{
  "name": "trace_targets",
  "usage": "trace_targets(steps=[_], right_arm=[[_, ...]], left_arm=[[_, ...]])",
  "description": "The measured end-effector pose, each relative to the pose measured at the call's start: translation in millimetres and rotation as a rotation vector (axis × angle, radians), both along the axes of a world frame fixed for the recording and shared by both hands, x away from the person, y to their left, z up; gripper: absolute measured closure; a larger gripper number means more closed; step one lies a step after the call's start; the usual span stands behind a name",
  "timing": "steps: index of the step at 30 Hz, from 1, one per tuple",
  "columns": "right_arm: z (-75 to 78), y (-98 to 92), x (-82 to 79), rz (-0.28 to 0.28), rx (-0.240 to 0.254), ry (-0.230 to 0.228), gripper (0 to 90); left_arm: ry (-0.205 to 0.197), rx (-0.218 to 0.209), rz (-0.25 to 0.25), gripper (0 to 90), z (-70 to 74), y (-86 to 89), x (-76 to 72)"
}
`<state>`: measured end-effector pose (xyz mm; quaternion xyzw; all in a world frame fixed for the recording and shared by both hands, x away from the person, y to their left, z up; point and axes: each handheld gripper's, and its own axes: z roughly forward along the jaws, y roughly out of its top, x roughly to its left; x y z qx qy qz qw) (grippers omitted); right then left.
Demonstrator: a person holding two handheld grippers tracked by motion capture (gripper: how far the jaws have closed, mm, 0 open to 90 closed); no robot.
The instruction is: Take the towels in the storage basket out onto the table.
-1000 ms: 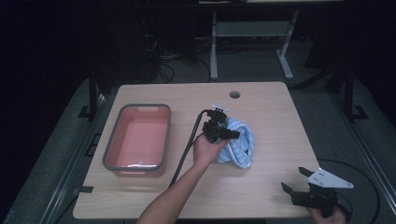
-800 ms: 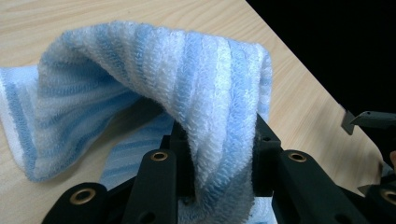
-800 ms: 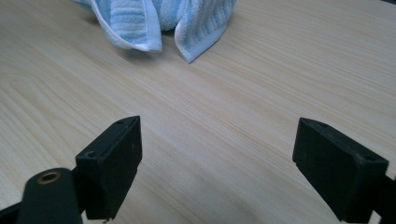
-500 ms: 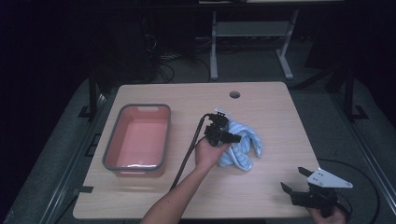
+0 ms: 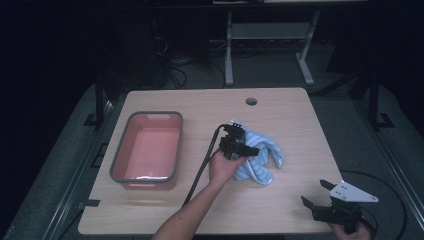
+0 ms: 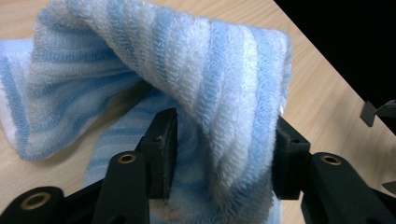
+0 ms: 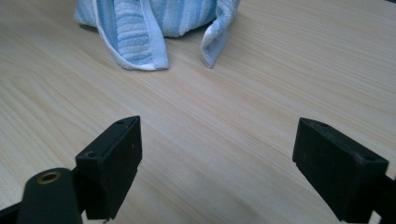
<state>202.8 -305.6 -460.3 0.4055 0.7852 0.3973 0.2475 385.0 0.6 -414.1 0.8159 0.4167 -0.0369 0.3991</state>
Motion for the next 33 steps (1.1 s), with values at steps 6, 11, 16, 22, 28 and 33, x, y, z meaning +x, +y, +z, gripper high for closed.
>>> trace_targets(steps=[6, 11, 16, 22, 28, 33], right_arm=[[0.1, 2.4, 0.5, 0.006, -0.011, -0.002, 15.2], [-0.2, 3.0, 1.1, 0.006, -0.013, 0.000, 15.2], [-0.3, 2.7, 0.5, 0.000, -0.012, 0.004, 15.2], [-0.5, 3.1, 0.8, 0.003, -0.020, -0.002, 15.2], [-0.7, 3.6, 1.6, 0.004, -0.025, 0.001, 15.2], [-1.3, 3.5, 1.4, -0.003, -0.023, 0.009, 15.2]], left_arm=[[-0.025, 0.010, 0.003, 42.9, 3.8, 7.4, -4.1], [-0.025, -0.008, 0.006, 40.4, 4.3, 15.3, -6.4], [-0.028, -0.028, 0.014, 38.3, 7.1, 22.9, -9.5], [-0.058, -0.021, 0.001, 37.5, 12.7, 30.0, -15.0], [-0.060, -0.046, 0.009, 37.0, 15.4, 36.8, -20.9], [-0.065, -0.054, 0.009, 37.0, 17.6, 44.2, -24.5]])
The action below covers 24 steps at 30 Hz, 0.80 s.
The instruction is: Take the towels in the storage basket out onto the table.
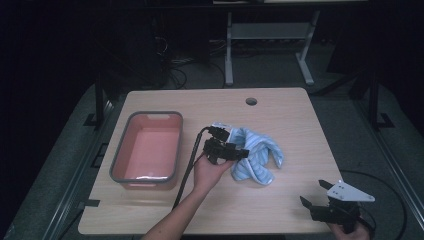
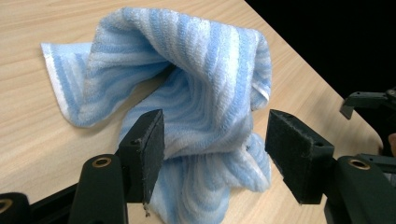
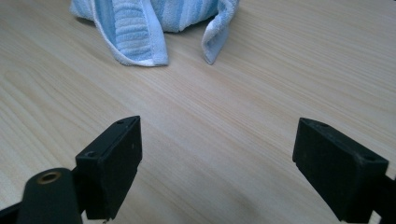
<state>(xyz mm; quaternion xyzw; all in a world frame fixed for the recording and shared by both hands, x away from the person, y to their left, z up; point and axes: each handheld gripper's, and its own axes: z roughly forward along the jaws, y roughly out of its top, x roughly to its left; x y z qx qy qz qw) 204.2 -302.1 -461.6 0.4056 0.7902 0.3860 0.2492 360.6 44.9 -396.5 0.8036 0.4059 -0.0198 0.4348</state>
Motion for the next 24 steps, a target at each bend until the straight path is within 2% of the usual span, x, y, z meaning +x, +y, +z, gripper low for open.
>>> trace_targets(steps=[9, 24], right_arm=[[-1.1, 2.2, 1.0, 0.002, -0.011, 0.002, 15.2], [-2.0, 2.2, 1.0, -0.003, -0.017, 0.009, 15.2]], left_arm=[[-0.024, 0.012, 0.002, 37.0, 4.1, 12.8, -8.0], [-0.012, -0.013, -0.006, 37.0, -4.5, 29.8, -24.7]])
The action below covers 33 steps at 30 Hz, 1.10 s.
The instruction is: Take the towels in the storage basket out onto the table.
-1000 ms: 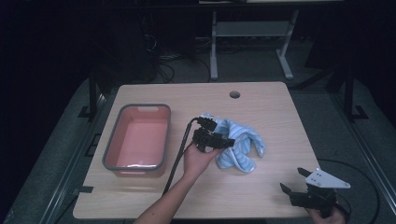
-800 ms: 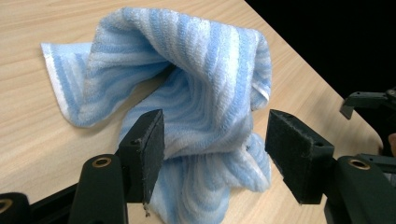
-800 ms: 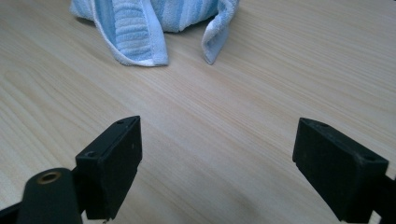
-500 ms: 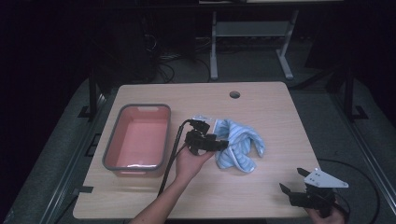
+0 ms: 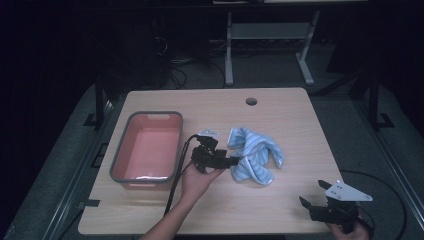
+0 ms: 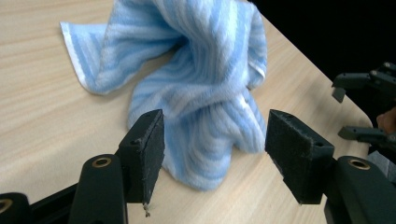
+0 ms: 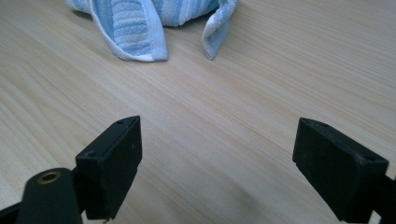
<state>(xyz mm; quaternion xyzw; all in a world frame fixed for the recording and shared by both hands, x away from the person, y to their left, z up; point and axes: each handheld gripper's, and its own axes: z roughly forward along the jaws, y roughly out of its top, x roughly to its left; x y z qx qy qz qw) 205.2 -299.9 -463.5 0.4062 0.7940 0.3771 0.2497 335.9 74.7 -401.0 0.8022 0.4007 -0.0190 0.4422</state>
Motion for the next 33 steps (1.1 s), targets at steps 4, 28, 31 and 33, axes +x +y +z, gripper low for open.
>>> trace_targets(steps=[4, 28, 31, 33], right_arm=[[-0.3, 0.1, 0.1, 0.000, -0.004, 0.001, 15.2], [-2.0, 0.7, 0.7, -0.004, -0.013, 0.007, 15.1], [-1.9, 1.0, 0.5, -0.006, -0.011, 0.012, 15.2], [-1.9, 1.2, 0.3, -0.005, -0.012, 0.009, 15.2]], left_arm=[[-0.011, 0.001, -0.005, 36.9, -0.2, 3.6, -5.1], [-0.027, 0.004, -0.053, 36.6, -13.2, 18.0, -44.5], [-0.025, 0.001, -0.056, 36.5, -15.9, 20.1, -50.0], [-0.029, 0.001, -0.058, 36.5, -17.7, 21.6, -53.1]])
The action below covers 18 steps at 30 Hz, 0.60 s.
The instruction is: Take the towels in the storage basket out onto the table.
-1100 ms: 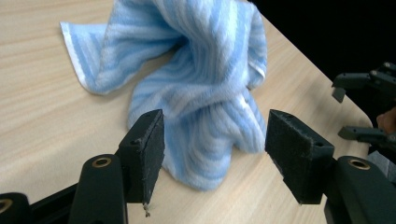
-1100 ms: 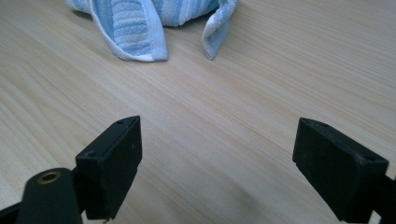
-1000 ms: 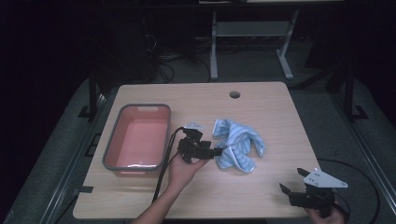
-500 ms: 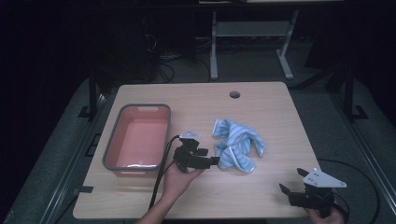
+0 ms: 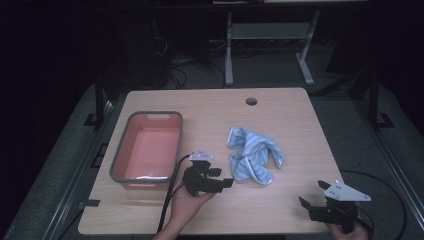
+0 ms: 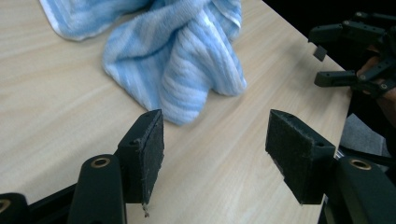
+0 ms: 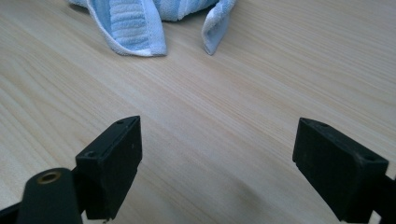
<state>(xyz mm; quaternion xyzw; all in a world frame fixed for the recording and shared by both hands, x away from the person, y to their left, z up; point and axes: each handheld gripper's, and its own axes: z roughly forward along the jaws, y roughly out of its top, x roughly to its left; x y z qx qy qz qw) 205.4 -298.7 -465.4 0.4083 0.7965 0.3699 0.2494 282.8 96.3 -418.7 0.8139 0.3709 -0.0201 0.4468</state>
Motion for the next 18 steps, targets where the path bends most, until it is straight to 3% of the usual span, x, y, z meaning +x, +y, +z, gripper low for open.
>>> trace_targets(steps=[18], right_arm=[[-0.6, 3.8, -0.8, 0.004, -0.008, -0.002, 15.2]], left_arm=[[-0.010, 0.012, 0.002, 36.3, -11.0, 16.0, -25.4]])
